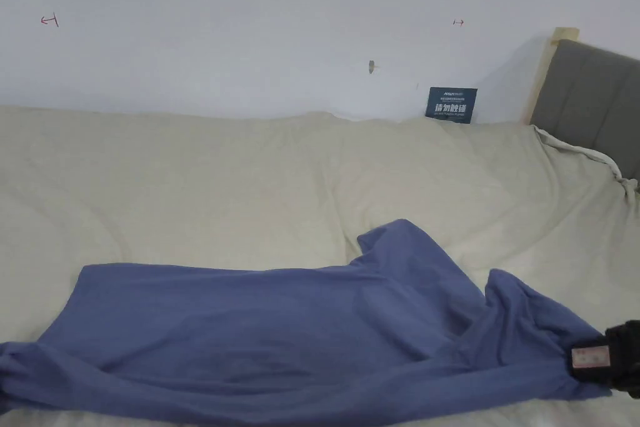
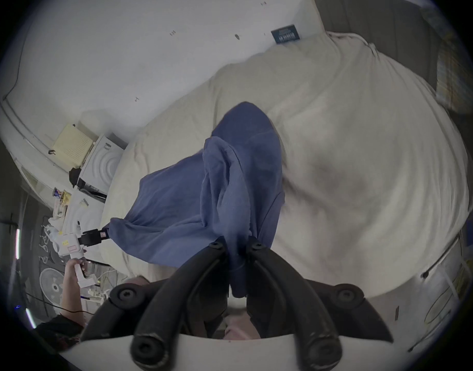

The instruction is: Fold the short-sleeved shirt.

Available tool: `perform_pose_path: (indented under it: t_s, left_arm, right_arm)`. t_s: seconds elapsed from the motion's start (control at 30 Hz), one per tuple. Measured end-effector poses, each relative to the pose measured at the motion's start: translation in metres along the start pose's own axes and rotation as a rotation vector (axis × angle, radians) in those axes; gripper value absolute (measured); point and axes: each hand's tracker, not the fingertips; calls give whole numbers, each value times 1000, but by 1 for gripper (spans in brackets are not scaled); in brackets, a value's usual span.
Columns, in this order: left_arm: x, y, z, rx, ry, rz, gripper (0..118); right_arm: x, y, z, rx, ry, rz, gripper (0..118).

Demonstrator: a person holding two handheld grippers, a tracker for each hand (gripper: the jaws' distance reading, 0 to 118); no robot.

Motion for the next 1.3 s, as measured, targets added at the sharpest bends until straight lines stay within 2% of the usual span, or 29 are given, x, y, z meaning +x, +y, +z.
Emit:
perform_pose_path:
  t_s: [0.1,0.2,0.23,0.27,0.3,0.33,0.37,0.4,0.43,0.47,0.5,0.53,0.63,0.7,0.77,0.8,0.83,0.87,0.9,0.93,0.97,1.03,1.1,1.23,1.3]
  left_arm:
    - [-6,-24,-28,-84,-2,19,4]
    - [-11,-45,-67,-185,39,-28,4]
    - [-13,-50,-75,-197,52,-22,5]
    - [-17,-53,-77,-178,41,-4,6]
    - [-20,-54,-75,-139,23,27,7]
    - [-25,-54,-73,-113,8,48,7]
    - [-29,-52,-67,-92,-4,76,20]
    - [-32,-52,-62,-80,2,83,45]
    - [-34,-51,-57,-66,6,93,82]
    - [-34,-50,-47,-58,6,101,106]
    - [-34,-48,-41,-45,10,109,118]
    - [-31,-44,-32,5,13,100,117]
    - [-18,-38,-9,92,-18,155,117]
    - [-5,-36,-1,146,-85,189,117]
    - [8,-39,4,175,-147,171,114]
    - [17,-41,6,212,-150,142,102]
    - [28,-44,7,250,-128,93,61]
    - [35,-48,6,274,-90,40,14]
    - [44,-50,3,280,-37,-9,0]
    - [54,-54,-1,315,8,-58,0]
    - [55,-56,-3,285,-3,-89,0]
    - [56,-47,-5,284,-71,-46,0]
    - [55,-25,-7,276,-82,-15,0]
    - [20,70,-28,248,-68,88,0]
    - [-1,124,-58,147,20,62,0]
  right_arm:
    - [24,-15,-33,-96,-50,-46,9]
    - [51,-23,-81,-203,-112,-116,11]
    - [57,-26,-93,-238,-143,-126,22]
    - [61,-28,-99,-246,-163,-134,45]
    - [63,-30,-103,-242,-192,-140,45]
    - [62,-31,-101,-221,-231,-127,53]
    - [60,-31,-96,-200,-269,-119,77]
    - [59,-30,-89,-176,-290,-108,90]
    - [56,-28,-79,-145,-316,-100,91]
    - [54,-25,-69,-128,-303,-119,91]
    - [50,-24,-59,-93,-307,-133,91]
    - [42,-24,-47,-36,-315,-130,91]
    - [3,-26,-12,167,-277,-42,91]
    - [-27,-29,-3,200,-151,31,91]
    - [-53,-36,-4,202,-52,86,90]
    - [-63,-41,-6,216,-8,108,85]
    - [-73,-46,-10,236,48,140,59]
    - [-83,-50,-15,254,59,182,15]
    - [-93,-52,-21,263,36,230,0]
    - [-101,-54,-25,327,-55,226,0]
    - [-107,-55,-32,308,-51,286,0]
    - [-116,-49,-43,264,4,351,0]
    - [-121,-49,-53,261,-4,353,0]
    - [-127,-40,-80,213,1,366,0]
    - [-127,-35,-92,211,1,367,0]
